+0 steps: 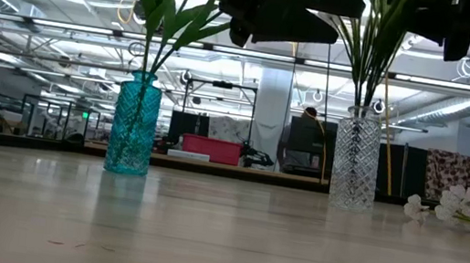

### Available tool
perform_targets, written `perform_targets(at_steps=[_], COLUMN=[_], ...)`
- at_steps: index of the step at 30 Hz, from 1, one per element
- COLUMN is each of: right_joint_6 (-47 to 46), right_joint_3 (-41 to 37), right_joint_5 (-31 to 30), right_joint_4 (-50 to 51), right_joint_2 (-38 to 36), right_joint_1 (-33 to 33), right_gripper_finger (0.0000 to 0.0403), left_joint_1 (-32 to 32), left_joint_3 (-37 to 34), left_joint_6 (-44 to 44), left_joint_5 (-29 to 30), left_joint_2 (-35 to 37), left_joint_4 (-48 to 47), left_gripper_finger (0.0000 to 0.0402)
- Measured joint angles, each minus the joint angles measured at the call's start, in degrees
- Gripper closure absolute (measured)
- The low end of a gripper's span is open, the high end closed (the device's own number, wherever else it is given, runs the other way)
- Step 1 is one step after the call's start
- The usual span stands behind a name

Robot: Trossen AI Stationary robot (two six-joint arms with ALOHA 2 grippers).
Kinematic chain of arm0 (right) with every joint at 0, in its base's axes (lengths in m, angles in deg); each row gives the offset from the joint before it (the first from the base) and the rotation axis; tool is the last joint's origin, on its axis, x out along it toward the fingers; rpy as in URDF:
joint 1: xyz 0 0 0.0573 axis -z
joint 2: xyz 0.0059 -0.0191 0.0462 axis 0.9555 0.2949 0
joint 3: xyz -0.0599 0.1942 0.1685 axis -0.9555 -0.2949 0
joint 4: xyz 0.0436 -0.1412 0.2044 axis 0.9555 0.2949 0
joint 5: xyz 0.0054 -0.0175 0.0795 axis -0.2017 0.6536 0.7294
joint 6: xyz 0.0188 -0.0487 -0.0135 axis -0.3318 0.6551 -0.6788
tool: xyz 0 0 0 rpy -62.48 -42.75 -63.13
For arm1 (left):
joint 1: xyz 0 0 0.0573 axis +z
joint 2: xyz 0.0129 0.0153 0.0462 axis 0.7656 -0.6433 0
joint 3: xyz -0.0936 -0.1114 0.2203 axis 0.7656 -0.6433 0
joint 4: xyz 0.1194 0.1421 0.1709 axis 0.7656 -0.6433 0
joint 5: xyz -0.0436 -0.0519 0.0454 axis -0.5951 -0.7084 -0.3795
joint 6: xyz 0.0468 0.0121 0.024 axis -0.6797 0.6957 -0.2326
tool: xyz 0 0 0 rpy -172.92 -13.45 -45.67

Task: Sort flowers into vase by color
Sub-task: Put the white daisies into the transparent vase

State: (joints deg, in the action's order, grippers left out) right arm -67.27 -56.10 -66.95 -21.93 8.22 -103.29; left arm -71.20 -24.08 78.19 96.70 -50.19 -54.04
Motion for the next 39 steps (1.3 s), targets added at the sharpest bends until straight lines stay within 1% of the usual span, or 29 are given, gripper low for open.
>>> perform_targets(at_steps=[5, 10, 15, 21, 27, 30, 34, 36, 39], right_joint_6=[-2.33, -7.52, -13.2, -17.62, -24.14, -28.04, -37.38, -43.25, -51.35], right_joint_3=[0.0, 0.0, 0.0, 0.0, 0.0, 0.0, 0.0, 0.0, 0.0], right_joint_5=[-0.02, 0.15, 0.22, 3.73, 6.72, 9.6, 14.77, 18.98, 27.22], right_joint_4=[5.06, 13.62, 20.44, 26.57, 34.98, 39.9, 45.24, 47.33, 48.79], right_joint_2=[-1.69, -3.66, -4.4, -4.4, -4.4, -4.39, -4.4, -4.4, -4.38], right_joint_1=[-1.25, -1.93, -1.94, -1.93, -1.93, -1.92, -1.92, -1.92, -1.93], right_gripper_finger=[0.0206, 0.0196, 0.0167, 0.0132, 0.0117, 0.0115, 0.0115, 0.0115, 0.0115], left_joint_1=[0.0, 0.0, 0.0, 0.0, 0.0, 0.0, -0.19, -0.28, -0.28], left_joint_3=[0.0, 0.0, 0.0, 0.0, 0.0, 0.0, 0.0, 0.0, 0.0], left_joint_6=[0.02, 0.04, 0.09, 0.28, 1.53, 1.61, 1.65, 1.78, 2.69], left_joint_5=[0.02, 0.02, 0.02, 0.01, 0.0, 0.0, 0.0, 0.0, 0.0], left_joint_2=[0.0, 0.0, 0.0, 0.0, 0.0, 0.0, 0.0, 0.0, 0.0], left_joint_4=[-0.24, -0.48, -0.43, -0.41, -0.55, -1.03, -1.76, -1.86, -2.11], left_gripper_finger=[0.0151, 0.0151, 0.0151, 0.0151, 0.0151, 0.0151, 0.0151, 0.0151, 0.0151])
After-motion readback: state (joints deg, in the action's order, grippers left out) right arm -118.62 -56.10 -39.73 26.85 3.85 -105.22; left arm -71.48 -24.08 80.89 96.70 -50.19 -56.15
